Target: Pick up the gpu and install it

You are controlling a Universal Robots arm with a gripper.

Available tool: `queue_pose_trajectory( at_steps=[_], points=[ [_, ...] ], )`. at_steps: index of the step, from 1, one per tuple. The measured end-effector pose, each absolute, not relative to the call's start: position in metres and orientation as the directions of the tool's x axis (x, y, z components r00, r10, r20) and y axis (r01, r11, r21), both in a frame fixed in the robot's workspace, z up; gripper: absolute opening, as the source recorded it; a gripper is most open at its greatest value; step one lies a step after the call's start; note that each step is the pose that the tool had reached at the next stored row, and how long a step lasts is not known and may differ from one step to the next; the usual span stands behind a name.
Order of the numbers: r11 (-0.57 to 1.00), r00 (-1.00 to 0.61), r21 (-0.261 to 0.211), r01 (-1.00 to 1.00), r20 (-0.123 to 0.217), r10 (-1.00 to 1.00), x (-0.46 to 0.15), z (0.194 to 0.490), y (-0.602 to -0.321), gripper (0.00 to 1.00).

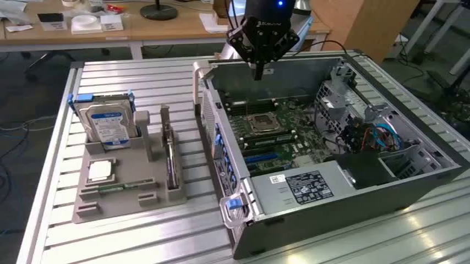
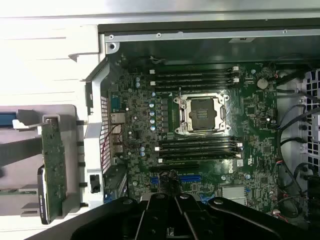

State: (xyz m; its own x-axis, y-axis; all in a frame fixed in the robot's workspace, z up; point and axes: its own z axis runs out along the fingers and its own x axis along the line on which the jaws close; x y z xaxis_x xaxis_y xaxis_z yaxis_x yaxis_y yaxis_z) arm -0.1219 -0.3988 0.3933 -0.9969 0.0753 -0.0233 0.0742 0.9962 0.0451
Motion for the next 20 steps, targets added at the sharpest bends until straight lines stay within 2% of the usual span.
queue_pose_trajectory(
  at_steps=[20],
  points=[
    [0.996,-0.997,0.045,0.074,-0.023,0.075,-0.134,0.393,-0.399,0.11]
  ],
)
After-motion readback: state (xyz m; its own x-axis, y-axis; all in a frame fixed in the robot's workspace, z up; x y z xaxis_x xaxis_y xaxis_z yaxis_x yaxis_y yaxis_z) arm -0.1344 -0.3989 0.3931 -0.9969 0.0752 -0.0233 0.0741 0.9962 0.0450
